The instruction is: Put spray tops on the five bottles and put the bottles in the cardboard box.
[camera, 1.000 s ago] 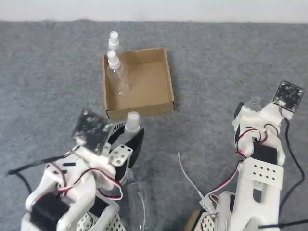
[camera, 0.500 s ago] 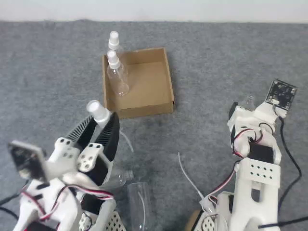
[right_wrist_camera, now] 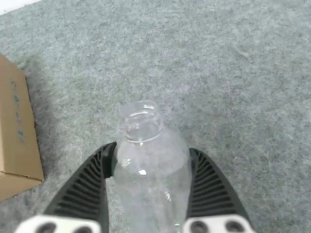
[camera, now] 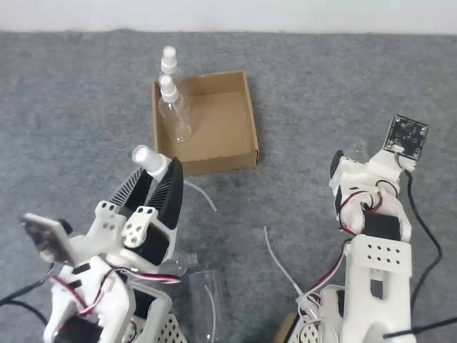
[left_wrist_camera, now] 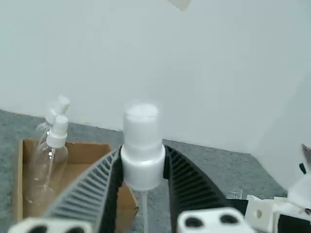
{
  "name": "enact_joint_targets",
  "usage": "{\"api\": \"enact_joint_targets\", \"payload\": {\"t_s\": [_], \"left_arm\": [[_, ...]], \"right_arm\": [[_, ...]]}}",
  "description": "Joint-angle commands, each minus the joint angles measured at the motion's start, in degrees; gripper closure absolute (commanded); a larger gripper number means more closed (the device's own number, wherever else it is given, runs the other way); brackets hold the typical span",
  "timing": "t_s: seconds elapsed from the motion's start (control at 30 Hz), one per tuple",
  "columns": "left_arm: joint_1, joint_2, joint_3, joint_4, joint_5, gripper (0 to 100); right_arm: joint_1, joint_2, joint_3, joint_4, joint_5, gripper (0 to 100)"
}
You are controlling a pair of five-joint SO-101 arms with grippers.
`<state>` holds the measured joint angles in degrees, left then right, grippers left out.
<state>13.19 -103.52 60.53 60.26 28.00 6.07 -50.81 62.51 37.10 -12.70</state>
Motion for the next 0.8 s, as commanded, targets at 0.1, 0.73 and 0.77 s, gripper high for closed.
{"api": "enact_joint_targets", "payload": {"t_s": [0.1, 0.73, 0.77], "left_arm": [[-0.4, -1.1, -0.4, -3.4, 5.5, 99], [-0.4, -1.1, -0.2, -5.0, 14.0, 99], [-0.4, -1.1, 0.0, -5.1, 14.6, 99]], "right_arm": [[-1.5, -2.4, -0.7, -0.6, 0.0, 99.1], [-8.3, -9.1, 0.5, 3.4, 3.7, 99.1], [-9.2, -10.9, 1.2, 3.4, 3.8, 99.1]]}}
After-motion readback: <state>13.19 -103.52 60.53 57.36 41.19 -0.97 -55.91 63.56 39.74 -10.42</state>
